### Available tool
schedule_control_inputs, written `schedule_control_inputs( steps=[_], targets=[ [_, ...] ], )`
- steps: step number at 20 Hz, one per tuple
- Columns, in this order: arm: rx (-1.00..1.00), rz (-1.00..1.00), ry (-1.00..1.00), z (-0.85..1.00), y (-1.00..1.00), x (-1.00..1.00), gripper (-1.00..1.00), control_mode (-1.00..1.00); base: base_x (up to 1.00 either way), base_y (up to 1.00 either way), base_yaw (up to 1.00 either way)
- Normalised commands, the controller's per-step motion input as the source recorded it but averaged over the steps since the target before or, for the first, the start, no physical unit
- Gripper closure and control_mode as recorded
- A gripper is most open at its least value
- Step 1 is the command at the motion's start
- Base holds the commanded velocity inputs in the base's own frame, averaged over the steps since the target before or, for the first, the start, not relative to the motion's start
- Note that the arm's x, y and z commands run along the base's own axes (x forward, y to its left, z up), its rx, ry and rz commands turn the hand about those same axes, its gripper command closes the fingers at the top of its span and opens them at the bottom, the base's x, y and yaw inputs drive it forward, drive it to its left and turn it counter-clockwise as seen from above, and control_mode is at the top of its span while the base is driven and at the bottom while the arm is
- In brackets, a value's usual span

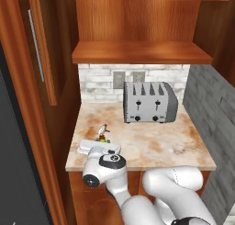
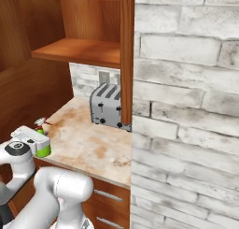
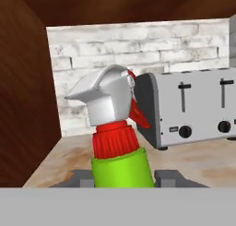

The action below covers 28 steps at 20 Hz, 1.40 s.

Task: Move the cutting board and knife to the sink. Then move spray from the cabinet to the counter.

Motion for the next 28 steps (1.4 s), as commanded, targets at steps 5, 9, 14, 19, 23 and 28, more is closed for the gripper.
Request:
schedule_control_inputs(
  steps=[5, 9, 14, 19, 23, 28],
  targets=[
    [0.1, 0.0, -0.21, 0.0, 0.0, 0.0, 1.0, -1.0, 0.0, 0.0, 0.0],
    [0.13, 0.0, -0.08, -0.01, 0.0, 0.0, 1.0, -1.0, 0.0, 0.0, 0.0],
    [0.1, 0.0, -0.01, -0.05, 0.0, 0.14, 1.0, -1.0, 0.0, 0.0, 0.0],
    [0.08, 0.0, 0.0, -0.31, 0.0, 0.16, -1.0, -1.0, 0.0, 0.0, 0.0],
    [0.06, 0.0, 0.0, -0.16, 0.0, 0.03, -1.0, -1.0, 0.0, 0.0, 0.0],
    [0.04, 0.0, -0.02, 0.0, 0.0, -0.06, -1.0, -1.0, 0.0, 0.0, 0.0]
  ],
)
